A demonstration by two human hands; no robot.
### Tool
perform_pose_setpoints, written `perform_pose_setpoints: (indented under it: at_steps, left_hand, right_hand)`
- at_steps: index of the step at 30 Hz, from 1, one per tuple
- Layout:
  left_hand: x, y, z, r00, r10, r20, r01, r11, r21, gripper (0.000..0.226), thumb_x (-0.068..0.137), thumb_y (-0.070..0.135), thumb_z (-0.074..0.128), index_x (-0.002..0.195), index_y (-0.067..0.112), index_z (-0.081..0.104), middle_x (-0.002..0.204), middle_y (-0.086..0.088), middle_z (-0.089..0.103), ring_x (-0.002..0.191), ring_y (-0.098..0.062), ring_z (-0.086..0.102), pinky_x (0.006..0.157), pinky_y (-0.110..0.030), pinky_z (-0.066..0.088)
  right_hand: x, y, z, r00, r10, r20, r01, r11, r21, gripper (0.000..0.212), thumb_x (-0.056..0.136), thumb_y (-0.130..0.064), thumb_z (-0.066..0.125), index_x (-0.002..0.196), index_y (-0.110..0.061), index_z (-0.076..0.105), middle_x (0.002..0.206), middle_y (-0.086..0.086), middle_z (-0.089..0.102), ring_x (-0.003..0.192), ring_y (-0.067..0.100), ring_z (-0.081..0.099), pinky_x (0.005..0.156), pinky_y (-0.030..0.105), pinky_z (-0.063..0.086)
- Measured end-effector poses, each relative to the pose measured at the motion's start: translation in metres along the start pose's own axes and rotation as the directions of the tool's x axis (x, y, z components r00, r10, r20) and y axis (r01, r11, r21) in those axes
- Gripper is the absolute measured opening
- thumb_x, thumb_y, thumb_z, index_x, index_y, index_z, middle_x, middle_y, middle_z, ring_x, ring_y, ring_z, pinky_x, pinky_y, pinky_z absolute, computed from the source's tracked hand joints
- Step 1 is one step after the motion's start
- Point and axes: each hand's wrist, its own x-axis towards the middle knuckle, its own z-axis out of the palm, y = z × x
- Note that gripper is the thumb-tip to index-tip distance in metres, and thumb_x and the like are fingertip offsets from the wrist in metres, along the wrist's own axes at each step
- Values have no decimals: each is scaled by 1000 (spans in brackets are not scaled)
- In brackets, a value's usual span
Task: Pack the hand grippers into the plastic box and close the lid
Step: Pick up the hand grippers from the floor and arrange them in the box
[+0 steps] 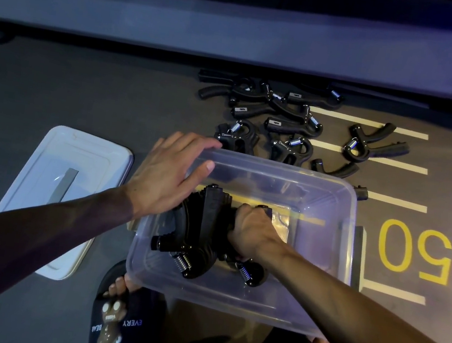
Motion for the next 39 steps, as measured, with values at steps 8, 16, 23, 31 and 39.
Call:
perform_pose_setpoints:
  at_steps: [8,16,23,31,39]
  left_hand:
    - [0,1,-1,1000,2,1,-2,1000,2,41,105,44,34,140,28,48,128,8,56,116,-18,50,95,-43,40]
    - [1,-3,2,1000,-5,0,5,1000,-25,41,105,44,34,141,29,47,130,10,55,116,-16,50,96,-43,40]
    - [2,-6,3,1000,13,-11,-13,999,-51,41,105,43,36,140,27,50,129,11,56,117,-16,51,97,-44,41]
    - [3,-8,4,999,19,-38,-22,997,-80,40,105,41,40,139,25,54,131,13,56,118,-12,51,98,-42,41]
    - [3,-7,4,999,15,-40,-18,997,-77,38,105,40,41,139,26,53,131,15,55,120,-12,51,99,-41,41]
  right_hand:
    - [-14,-3,-6,998,-41,42,49,980,-192,51,93,-9,51,138,10,34,135,28,48,125,35,50,100,32,41]
    - [-23,-12,-61,988,-75,135,88,992,-90,33,98,-34,50,119,-8,56,115,11,67,103,27,68,76,25,50]
    - [36,22,-169,974,-113,-196,180,913,366,18,98,-19,53,98,-6,65,84,17,75,45,16,62,44,24,47]
    - [105,78,-140,975,85,206,-42,978,-205,36,89,-16,48,113,-39,61,96,2,64,72,21,65,51,26,54]
    - [109,87,-139,993,-11,117,24,994,-106,36,78,-8,62,102,-34,66,75,3,67,58,19,60,54,26,49]
